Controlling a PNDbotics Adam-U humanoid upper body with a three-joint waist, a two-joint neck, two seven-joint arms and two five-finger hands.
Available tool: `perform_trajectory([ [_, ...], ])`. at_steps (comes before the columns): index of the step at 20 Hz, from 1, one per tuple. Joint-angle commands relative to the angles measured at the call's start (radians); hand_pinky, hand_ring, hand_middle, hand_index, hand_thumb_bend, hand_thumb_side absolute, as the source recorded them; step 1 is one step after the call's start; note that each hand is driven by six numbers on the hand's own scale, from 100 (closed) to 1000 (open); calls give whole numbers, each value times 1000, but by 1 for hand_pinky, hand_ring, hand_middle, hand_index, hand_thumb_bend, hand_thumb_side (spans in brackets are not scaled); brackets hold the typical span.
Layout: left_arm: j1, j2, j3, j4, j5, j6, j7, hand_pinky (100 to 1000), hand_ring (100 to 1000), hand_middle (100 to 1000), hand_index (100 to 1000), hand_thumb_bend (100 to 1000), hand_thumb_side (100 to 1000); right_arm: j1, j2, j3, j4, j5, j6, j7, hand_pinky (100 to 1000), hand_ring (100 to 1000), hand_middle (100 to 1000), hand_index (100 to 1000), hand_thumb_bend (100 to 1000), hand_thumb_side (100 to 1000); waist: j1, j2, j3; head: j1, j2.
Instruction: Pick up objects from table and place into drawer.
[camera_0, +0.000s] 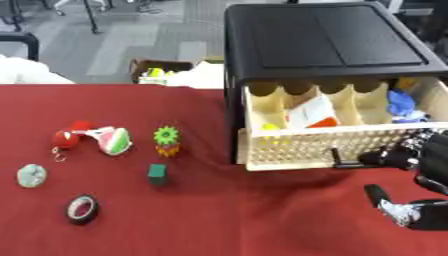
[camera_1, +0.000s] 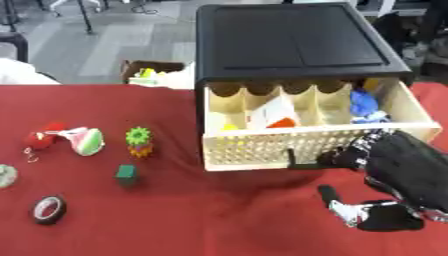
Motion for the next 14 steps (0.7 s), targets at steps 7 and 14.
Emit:
perform_trajectory([
  [7,-5,13,6,-18,-3,-4,-5,449,499,592,701,100,845,25,-11,16,4,12,17,-8,100,100,100,724,100,1000,3,-9,3,-27,-19],
  [14,-4,15,4,-18,-3,-4,-7,449,500,592,701,100,844,-9,-31,-5,4,-10,29,-78,100,100,100,731,100,1000,3,-13,3,-29,-18],
])
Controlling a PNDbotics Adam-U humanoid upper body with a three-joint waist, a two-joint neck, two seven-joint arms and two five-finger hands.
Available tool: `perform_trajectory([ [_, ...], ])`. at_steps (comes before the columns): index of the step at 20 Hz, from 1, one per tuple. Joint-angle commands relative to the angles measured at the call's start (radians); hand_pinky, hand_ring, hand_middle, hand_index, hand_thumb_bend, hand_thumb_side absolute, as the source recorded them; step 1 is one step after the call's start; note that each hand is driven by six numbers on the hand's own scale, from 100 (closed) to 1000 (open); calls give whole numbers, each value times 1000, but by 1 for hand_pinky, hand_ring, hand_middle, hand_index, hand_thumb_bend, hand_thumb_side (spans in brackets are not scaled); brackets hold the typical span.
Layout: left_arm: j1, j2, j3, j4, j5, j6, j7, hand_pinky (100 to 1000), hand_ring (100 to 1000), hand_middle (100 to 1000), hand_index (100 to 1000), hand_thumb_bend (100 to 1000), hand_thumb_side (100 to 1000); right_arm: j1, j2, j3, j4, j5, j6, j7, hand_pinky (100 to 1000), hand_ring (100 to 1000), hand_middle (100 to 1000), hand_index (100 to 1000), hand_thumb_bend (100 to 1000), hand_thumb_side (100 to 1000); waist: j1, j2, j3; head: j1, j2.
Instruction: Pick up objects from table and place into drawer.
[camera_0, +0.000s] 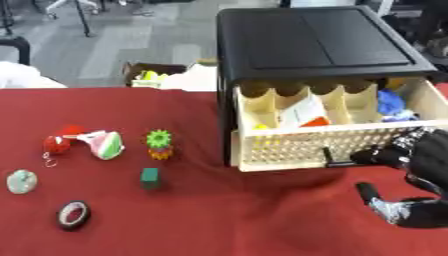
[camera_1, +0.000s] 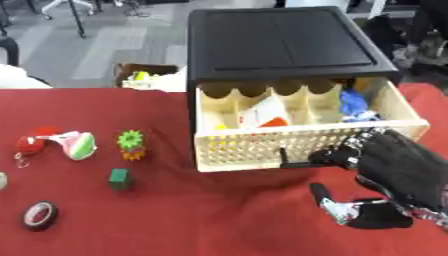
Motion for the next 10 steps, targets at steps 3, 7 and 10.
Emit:
perform_trajectory([
  [3,-3,16,4,-18,-3,-1,-5,450,500,593,702,100,844,-11,-44,-5,3,-20,14,-46,100,100,100,730,100,1000,-2,-15,1,-3,-15],
  [7,-2,18,5,-18,-5,-2,-7,450,500,593,702,100,843,-12,-57,-13,3,-24,23,-68,100,100,100,730,100,1000,-4,-16,-1,0,-15],
  [10,-1,20,5,-18,-7,-2,-9,451,501,593,702,100,844,-13,-70,-21,3,-27,31,-89,100,100,100,728,100,1000,-6,-17,-6,2,-14],
])
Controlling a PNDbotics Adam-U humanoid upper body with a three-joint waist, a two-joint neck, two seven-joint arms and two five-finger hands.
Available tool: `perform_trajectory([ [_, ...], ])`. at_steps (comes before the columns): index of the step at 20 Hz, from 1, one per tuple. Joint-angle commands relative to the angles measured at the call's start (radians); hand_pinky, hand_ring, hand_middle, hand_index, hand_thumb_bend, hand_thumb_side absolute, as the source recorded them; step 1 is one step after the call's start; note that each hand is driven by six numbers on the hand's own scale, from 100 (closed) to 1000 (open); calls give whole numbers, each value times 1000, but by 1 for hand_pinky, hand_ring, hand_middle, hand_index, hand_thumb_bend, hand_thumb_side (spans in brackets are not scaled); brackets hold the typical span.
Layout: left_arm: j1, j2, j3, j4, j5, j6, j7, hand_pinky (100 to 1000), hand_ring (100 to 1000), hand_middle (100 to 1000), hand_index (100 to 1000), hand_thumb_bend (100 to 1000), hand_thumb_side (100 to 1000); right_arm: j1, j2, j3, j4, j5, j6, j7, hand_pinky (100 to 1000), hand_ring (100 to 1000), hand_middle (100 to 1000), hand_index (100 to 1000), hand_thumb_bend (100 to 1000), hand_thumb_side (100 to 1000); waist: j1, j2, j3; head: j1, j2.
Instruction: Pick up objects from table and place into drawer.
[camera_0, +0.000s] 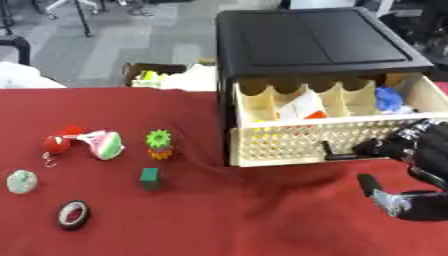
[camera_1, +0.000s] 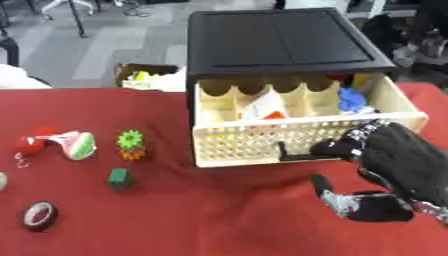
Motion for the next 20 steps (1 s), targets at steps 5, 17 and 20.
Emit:
perform_trajectory([
  [5,0,24,7,-18,-8,-1,-5,451,501,594,703,100,843,-6,-67,-29,-4,-12,21,-45,100,100,100,727,100,1000,-8,-22,-9,9,-14],
  [17,4,26,12,-18,-12,1,-1,451,502,595,703,100,844,56,-65,-25,-4,7,1,-40,100,100,100,721,100,1000,-11,-26,-20,18,-11],
  [20,4,26,13,-18,-11,2,0,451,502,595,703,100,844,80,-62,-16,-4,23,-18,-31,100,100,100,721,100,1000,-11,-26,-23,19,-11],
])
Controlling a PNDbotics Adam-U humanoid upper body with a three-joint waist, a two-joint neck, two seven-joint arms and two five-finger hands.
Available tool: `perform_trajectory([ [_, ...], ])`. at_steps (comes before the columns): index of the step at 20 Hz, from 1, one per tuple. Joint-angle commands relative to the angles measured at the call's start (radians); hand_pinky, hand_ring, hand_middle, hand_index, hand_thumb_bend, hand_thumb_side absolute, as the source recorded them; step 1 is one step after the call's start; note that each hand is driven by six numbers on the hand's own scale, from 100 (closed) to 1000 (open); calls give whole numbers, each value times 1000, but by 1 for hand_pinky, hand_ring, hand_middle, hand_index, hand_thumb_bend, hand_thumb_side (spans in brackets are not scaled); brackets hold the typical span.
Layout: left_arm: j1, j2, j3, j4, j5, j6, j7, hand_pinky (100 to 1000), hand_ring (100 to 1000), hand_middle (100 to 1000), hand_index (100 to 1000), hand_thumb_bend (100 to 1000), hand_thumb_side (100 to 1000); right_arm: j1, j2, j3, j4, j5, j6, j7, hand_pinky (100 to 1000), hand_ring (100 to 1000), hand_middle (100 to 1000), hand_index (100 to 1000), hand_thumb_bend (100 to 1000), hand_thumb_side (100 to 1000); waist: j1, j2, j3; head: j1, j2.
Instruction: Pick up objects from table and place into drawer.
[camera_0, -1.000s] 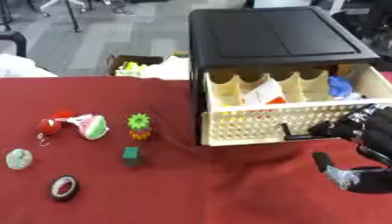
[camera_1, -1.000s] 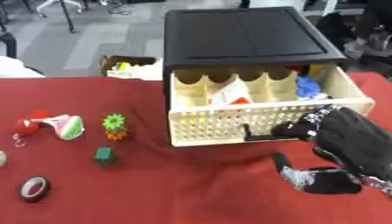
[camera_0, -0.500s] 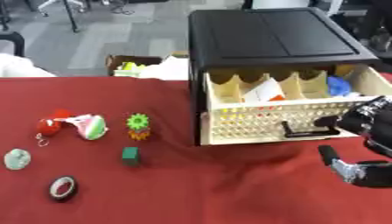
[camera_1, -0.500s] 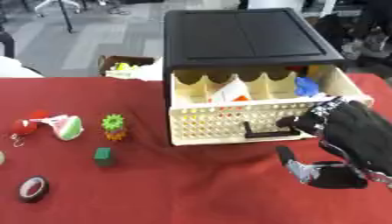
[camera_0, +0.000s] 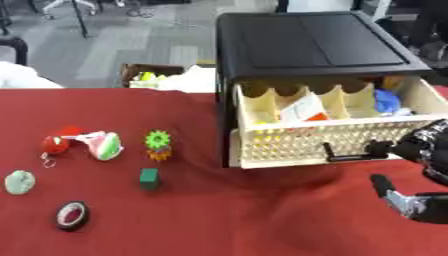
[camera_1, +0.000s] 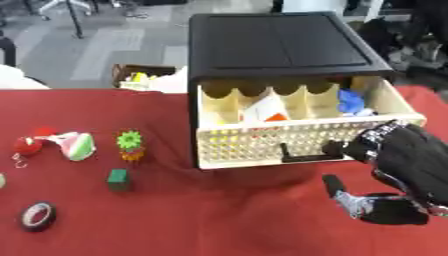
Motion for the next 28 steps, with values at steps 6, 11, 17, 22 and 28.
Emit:
perform_trajectory([
  [6,-4,25,10,-18,-3,1,1,452,502,595,703,100,844,21,-25,-8,-5,24,-9,-9,100,100,100,720,100,1000,1,-18,-7,3,-11],
  [11,-3,25,10,-18,-4,1,0,452,503,596,703,100,843,19,-26,-15,-5,13,-6,-24,100,100,100,720,100,1000,2,-19,-8,3,-12],
  [17,-2,27,12,-18,-5,0,0,452,503,596,702,100,844,30,-27,-29,-5,15,0,-52,100,100,100,720,100,1000,1,-22,-12,8,-12],
  [22,-1,27,13,-18,-5,1,0,452,504,596,702,100,843,54,-21,-37,-5,27,-3,-84,100,100,100,719,100,1000,0,-23,-18,12,-12],
  [28,-1,26,13,-18,-5,1,-1,452,504,597,702,100,843,66,-14,-34,-5,36,-7,-90,100,100,100,719,100,1000,2,-23,-15,10,-14],
])
